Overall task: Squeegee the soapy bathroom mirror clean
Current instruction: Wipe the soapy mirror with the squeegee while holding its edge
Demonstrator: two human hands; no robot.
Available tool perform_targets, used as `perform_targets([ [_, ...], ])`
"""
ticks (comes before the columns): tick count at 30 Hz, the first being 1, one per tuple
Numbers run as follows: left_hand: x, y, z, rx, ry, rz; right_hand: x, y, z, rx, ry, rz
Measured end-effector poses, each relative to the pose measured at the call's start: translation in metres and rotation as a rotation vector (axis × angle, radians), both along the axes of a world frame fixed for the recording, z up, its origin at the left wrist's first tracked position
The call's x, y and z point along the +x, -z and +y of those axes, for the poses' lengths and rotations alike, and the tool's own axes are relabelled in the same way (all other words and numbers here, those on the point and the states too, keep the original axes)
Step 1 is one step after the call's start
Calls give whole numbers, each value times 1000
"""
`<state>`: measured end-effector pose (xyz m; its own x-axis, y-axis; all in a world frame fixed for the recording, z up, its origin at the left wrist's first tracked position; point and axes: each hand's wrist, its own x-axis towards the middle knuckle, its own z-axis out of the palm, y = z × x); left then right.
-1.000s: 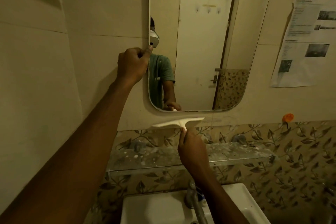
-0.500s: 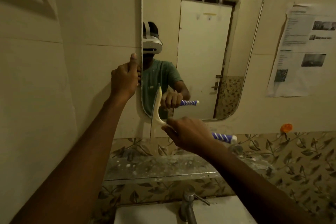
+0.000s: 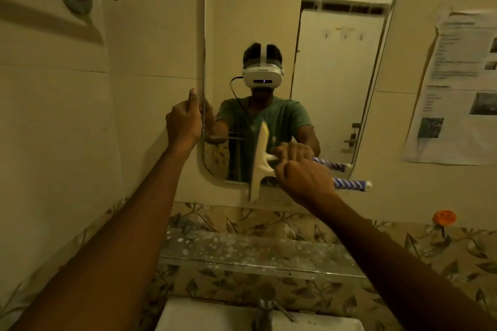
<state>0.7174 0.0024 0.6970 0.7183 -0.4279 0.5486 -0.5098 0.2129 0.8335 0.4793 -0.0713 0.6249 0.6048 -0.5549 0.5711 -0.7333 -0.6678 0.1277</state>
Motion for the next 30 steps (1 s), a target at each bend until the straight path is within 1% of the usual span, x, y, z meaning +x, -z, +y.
perform_targets([
  [4, -3, 1, 0, -6, 7, 64, -59, 5, -19, 52, 122, -23],
  [6, -3, 0, 2, 6, 22, 74, -70, 6, -20, 41, 200, -49],
  [7, -2, -1, 3, 13, 26, 73, -70, 5, -17, 26, 200, -65],
  [10, -3, -3, 6, 18, 33, 71, -37, 0, 3, -14, 47, -59],
  [13, -1, -5, 8, 22, 73, 102, 30, -7, 31, 2, -100, -74],
  [16, -1, -4, 9, 26, 85, 105, 82, -12, 43, -42, -78, -55],
  [18, -1, -3, 6, 23, 69, 74, 84, -13, 40, -33, -40, -41],
  [22, -1, -1, 3, 11, 29, 43, 25, -13, 15, 25, 6, -56],
  [26, -3, 1, 1, 7, 0, -24, -52, -12, -10, 106, 196, -42],
  [28, -3, 0, 0, 19, -14, -57, -78, -11, -17, 98, 287, -41],
  [30, 0, -1, 1, 19, -3, -51, -88, -10, -17, 46, 329, -46],
])
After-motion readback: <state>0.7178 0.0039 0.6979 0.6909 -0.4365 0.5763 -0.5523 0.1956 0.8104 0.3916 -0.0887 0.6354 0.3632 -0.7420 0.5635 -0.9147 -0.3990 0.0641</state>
